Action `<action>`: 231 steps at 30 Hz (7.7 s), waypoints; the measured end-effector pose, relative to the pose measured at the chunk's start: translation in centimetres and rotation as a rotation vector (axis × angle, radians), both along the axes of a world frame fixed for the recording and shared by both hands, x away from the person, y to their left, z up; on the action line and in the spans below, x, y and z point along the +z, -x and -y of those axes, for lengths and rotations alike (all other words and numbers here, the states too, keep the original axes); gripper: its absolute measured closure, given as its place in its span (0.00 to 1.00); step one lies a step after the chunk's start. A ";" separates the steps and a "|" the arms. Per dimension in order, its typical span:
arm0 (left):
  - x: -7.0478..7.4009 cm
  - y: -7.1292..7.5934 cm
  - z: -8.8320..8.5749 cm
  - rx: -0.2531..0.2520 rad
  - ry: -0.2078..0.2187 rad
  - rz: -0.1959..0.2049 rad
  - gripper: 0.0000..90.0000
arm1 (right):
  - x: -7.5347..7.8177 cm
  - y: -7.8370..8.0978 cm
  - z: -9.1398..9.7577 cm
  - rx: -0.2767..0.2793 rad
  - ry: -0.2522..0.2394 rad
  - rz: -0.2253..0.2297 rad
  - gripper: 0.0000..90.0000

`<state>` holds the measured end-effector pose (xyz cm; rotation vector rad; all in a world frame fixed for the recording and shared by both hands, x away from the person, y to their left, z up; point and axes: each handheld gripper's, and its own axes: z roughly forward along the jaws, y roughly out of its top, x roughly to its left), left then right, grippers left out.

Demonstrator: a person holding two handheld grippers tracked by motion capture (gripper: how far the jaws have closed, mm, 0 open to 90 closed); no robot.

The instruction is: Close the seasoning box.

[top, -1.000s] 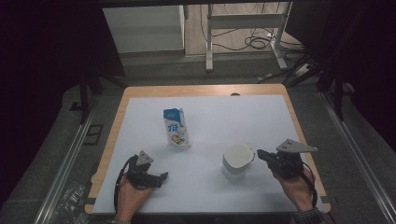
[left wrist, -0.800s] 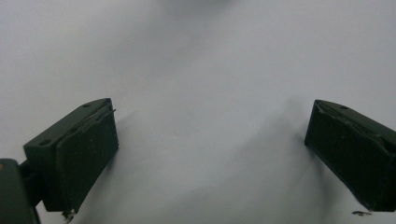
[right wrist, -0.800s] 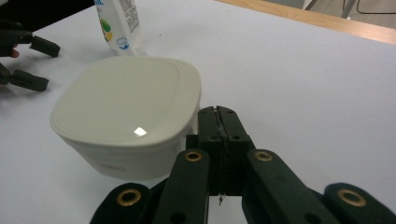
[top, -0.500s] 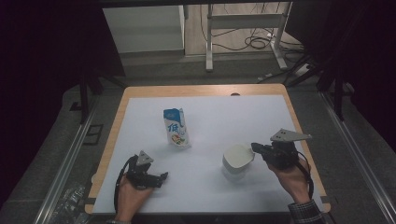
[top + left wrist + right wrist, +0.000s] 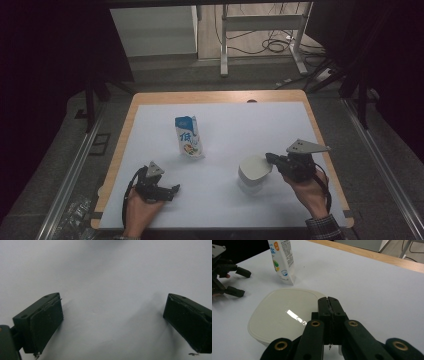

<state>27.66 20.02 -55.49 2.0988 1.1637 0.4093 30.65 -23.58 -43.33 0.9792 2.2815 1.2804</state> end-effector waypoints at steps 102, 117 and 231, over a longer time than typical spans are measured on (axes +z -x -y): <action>0.3 -0.1 -0.7 -0.008 0.041 -0.014 0.07 | -4.9 0.5 4.0 -0.150 0.102 -0.045 0.53; 3.9 -2.5 -1.4 -0.054 0.080 0.056 0.17 | -6.3 1.0 4.8 -0.184 0.138 -0.068 0.40; 11.8 -5.1 2.7 -0.372 0.239 0.215 1.00 | -7.8 3.1 3.7 -0.106 0.180 -0.126 0.39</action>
